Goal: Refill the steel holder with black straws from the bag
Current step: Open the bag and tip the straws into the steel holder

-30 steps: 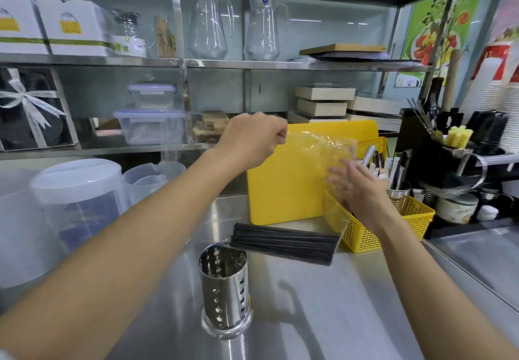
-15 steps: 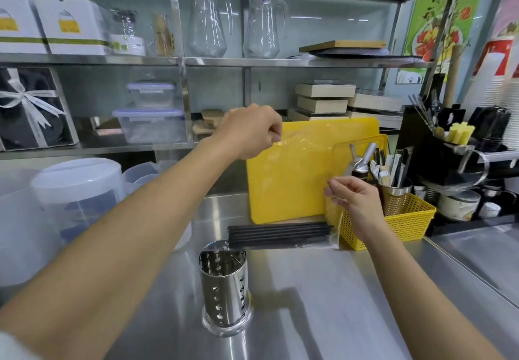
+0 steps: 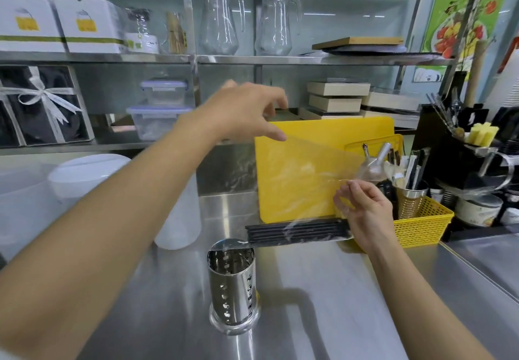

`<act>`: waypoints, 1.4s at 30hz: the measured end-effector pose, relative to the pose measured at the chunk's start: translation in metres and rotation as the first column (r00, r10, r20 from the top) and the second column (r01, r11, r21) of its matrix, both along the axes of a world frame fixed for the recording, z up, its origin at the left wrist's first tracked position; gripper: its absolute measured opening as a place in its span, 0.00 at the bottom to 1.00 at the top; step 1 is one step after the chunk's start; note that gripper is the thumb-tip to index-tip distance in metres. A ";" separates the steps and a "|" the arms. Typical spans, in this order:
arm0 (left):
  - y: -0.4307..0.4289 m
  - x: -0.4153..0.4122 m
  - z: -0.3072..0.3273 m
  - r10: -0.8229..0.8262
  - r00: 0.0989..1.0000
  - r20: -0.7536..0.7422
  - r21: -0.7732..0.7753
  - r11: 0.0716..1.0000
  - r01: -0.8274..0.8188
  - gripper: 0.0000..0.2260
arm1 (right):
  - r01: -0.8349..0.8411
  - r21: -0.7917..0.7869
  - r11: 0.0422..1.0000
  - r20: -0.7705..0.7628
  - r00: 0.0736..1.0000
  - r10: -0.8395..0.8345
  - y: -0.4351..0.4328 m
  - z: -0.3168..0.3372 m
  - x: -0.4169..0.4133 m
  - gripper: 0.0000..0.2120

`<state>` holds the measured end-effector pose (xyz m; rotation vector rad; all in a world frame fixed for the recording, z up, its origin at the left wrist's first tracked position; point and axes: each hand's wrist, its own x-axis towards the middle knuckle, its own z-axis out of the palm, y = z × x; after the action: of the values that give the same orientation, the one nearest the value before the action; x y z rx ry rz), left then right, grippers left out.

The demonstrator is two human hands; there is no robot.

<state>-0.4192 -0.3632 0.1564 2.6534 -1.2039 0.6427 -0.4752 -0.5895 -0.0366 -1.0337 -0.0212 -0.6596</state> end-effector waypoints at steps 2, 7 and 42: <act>0.018 0.004 0.005 0.026 0.999 -0.035 0.033 0.999 -0.025 0.28 | -0.001 0.027 1.000 0.011 1.000 0.000 -0.004 -0.003 -0.001 0.09; 0.058 0.009 -0.013 0.036 0.923 -0.383 0.083 0.997 -0.004 0.35 | -0.013 0.127 0.992 0.013 1.000 0.012 -0.009 -0.012 0.002 0.11; 0.087 0.064 -0.111 -0.235 0.696 -0.679 -0.728 0.338 -0.597 0.08 | 0.142 -0.187 0.972 -0.154 0.973 -0.171 -0.012 0.009 0.009 0.04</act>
<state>-0.3557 -0.2762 0.0456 1.6440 -0.0756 0.1453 -0.4663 -0.6017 -0.0271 -1.2684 0.1553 -0.7204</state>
